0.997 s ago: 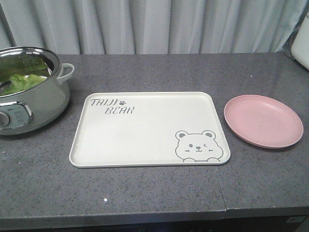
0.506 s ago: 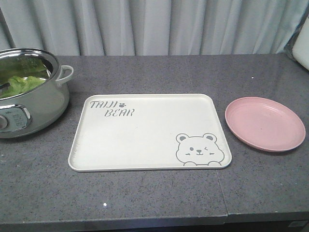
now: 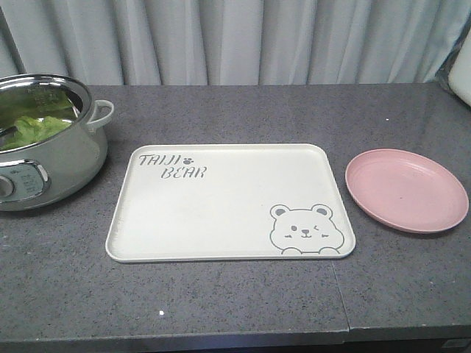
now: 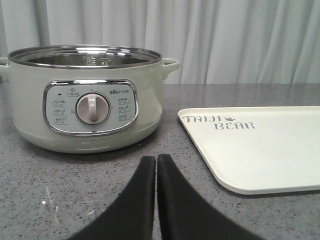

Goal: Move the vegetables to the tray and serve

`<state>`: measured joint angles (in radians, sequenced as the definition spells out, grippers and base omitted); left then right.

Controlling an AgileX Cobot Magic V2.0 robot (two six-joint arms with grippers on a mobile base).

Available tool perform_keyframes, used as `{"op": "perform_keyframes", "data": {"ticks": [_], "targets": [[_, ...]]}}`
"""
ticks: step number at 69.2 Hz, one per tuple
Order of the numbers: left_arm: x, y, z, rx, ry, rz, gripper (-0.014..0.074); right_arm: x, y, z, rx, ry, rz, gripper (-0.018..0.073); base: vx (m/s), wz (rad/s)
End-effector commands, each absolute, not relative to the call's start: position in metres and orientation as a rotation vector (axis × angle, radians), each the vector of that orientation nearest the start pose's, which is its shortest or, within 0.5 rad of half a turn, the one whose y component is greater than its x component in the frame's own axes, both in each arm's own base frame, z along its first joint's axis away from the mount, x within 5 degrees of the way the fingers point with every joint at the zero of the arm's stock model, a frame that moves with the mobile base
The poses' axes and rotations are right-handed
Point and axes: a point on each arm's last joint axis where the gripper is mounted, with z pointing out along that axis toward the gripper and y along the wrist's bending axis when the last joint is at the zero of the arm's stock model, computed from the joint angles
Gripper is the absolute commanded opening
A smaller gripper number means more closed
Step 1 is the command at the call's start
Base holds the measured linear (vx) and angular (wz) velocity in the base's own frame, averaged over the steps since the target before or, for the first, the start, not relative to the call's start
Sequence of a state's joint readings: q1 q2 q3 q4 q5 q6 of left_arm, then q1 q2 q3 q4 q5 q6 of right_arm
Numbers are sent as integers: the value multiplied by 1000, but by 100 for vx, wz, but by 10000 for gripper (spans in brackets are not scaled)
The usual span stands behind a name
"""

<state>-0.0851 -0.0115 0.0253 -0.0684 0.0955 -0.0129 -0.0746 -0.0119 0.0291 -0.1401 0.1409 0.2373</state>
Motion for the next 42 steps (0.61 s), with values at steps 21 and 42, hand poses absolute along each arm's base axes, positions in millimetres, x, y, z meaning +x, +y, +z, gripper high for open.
{"op": "perform_keyframes", "data": {"ticks": [21,42], "targets": [[56,-5,195,-2,1533,-141,-6,57,-5,194,140,1564,-1,-3,0,0],[56,-5,195,-2,1533,-141,-6,57,-5,194,140,1564,-1,-3,0,0]]}}
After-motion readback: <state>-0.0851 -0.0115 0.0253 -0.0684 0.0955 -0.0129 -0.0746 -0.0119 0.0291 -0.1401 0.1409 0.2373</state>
